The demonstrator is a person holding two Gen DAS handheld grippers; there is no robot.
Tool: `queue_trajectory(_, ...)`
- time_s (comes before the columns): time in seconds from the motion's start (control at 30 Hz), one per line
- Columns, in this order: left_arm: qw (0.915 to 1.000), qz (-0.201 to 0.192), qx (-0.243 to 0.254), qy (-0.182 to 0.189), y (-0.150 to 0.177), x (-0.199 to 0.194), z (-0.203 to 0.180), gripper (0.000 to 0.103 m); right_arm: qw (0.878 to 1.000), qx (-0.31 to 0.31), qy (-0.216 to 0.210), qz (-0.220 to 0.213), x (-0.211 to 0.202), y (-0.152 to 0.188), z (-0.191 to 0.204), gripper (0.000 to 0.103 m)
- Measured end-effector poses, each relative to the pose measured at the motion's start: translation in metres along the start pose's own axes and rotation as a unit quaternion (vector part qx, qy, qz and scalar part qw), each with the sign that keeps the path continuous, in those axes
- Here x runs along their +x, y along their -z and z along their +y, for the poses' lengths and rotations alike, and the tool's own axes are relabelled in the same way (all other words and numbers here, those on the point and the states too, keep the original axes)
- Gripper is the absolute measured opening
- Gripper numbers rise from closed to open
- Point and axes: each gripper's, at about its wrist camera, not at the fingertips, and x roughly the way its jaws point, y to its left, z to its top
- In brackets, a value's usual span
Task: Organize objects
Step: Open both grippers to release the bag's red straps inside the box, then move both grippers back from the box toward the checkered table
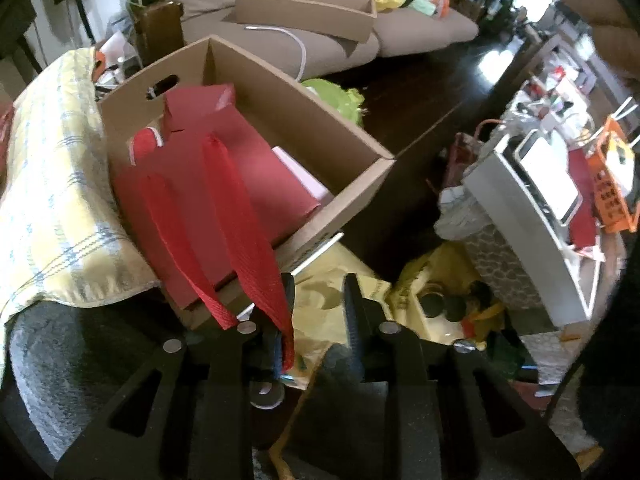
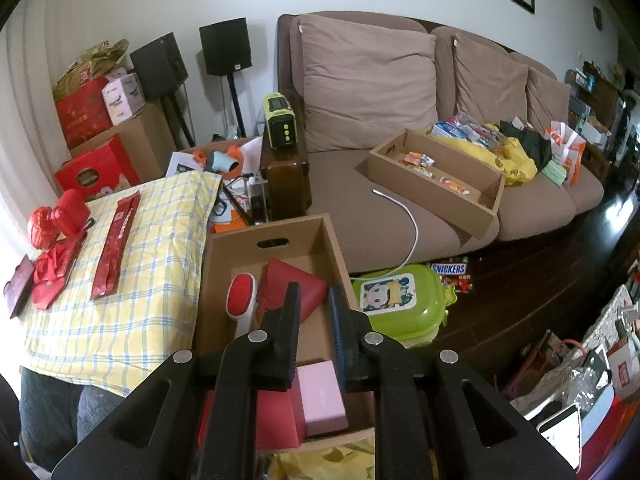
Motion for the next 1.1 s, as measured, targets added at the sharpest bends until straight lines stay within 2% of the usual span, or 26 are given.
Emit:
queue_trajectory(0.07, 0.9999, -0.002, 0.000, -0.011, 0.001, 0.001, 0.000, 0.043, 1.000, -0.001, 0.000, 0.000, 0.001, 0.000, 0.000, 0.015)
queue_trajectory(0.2, 0.9999, -0.004, 0.002, -0.015, 0.002, 0.000, -0.002, 0.047, 1.000, -0.004, -0.001, 0.001, 0.001, 0.000, 0.003, 0.017)
queue_trajectory(0.3, 0.9992, -0.028, 0.001, -0.030, -0.004, -0.008, 0.003, 0.060, 1.000, -0.006, -0.001, 0.000, 0.000, 0.001, 0.004, 0.018)
queue_trajectory(0.4, 0.9941, -0.083, -0.001, -0.071, -0.020, -0.022, 0.014, 0.062, 1.000, -0.003, 0.002, -0.002, 0.000, 0.001, 0.002, 0.021)
queue_trajectory(0.5, 0.9867, -0.112, -0.018, -0.117, -0.034, -0.028, 0.029, 0.064, 1.000, 0.008, 0.011, -0.002, -0.001, 0.001, -0.009, 0.022)
queue_trajectory(0.6, 0.9816, -0.136, -0.044, -0.126, -0.047, -0.038, 0.044, 0.064, 1.000, 0.024, 0.018, -0.002, -0.001, 0.002, -0.023, 0.022)
queue_trajectory(0.63, 0.9790, -0.148, -0.049, -0.132, -0.051, -0.042, 0.048, 0.067, 0.999, 0.030, 0.021, -0.002, -0.001, 0.002, -0.028, 0.022)
queue_trajectory(0.73, 0.9647, -0.208, -0.057, -0.151, -0.062, -0.057, 0.052, 0.096, 0.999, 0.041, 0.026, -0.001, -0.002, 0.002, -0.038, 0.022)
queue_trajectory(0.77, 0.9601, -0.227, -0.060, -0.152, -0.064, -0.061, 0.052, 0.101, 0.999, 0.044, 0.028, -0.001, -0.002, 0.002, -0.041, 0.022)
queue_trajectory(0.8, 0.9562, -0.242, -0.061, -0.152, -0.066, -0.064, 0.052, 0.101, 0.999, 0.047, 0.029, -0.001, -0.002, 0.003, -0.043, 0.022)
queue_trajectory(0.93, 0.9583, -0.244, -0.055, -0.138, -0.073, -0.068, 0.048, 0.101, 0.998, 0.051, 0.031, 0.003, 0.000, 0.004, -0.049, 0.022)
queue_trajectory(1.1, 0.9574, -0.251, -0.038, -0.138, -0.068, -0.073, 0.044, 0.101, 0.998, 0.051, 0.033, 0.006, 0.001, 0.005, -0.049, 0.022)
